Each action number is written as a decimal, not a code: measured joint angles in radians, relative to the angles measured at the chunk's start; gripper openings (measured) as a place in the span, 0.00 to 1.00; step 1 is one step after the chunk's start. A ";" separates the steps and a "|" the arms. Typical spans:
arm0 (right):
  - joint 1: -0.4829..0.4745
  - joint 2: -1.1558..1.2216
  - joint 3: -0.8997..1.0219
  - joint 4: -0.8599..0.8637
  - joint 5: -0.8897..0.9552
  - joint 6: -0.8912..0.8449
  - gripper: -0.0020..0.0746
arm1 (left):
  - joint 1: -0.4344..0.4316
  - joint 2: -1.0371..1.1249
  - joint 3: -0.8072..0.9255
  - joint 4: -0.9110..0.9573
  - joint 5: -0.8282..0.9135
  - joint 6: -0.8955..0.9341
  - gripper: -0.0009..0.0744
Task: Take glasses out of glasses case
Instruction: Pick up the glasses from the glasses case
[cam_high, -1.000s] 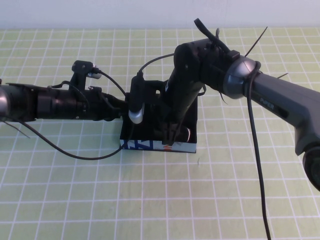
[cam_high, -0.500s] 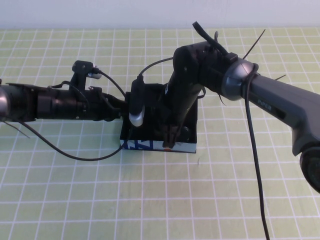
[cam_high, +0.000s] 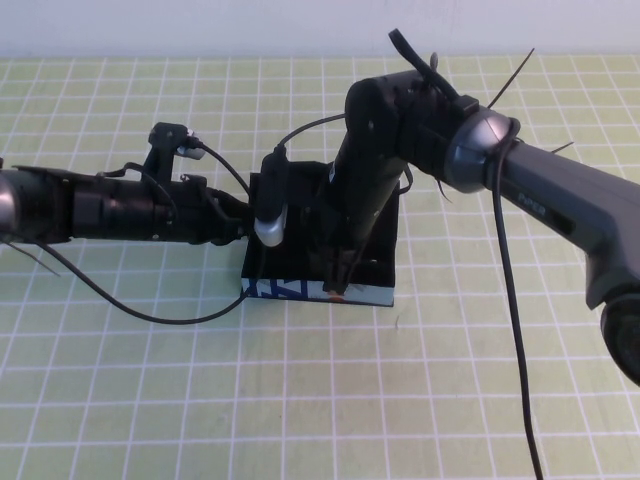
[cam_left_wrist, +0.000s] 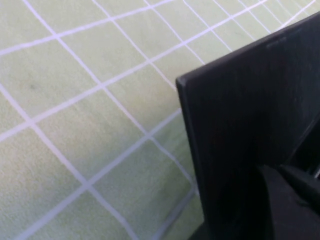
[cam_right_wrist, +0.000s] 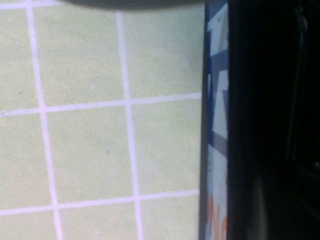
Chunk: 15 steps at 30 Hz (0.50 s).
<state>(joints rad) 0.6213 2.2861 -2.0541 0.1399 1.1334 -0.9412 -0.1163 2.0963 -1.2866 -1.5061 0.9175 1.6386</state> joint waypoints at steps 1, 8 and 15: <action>0.000 0.002 -0.012 -0.007 0.012 0.010 0.04 | 0.000 -0.002 0.000 0.004 0.004 -0.009 0.01; 0.000 0.010 -0.134 -0.032 0.092 0.080 0.04 | 0.000 -0.102 0.000 0.080 0.010 -0.078 0.01; 0.000 -0.049 -0.163 -0.039 0.102 0.171 0.04 | 0.000 -0.288 0.000 0.199 0.020 -0.164 0.01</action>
<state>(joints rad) 0.6213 2.2367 -2.2172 0.1007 1.2353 -0.7699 -0.1163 1.8081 -1.2866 -1.3066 0.9377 1.4748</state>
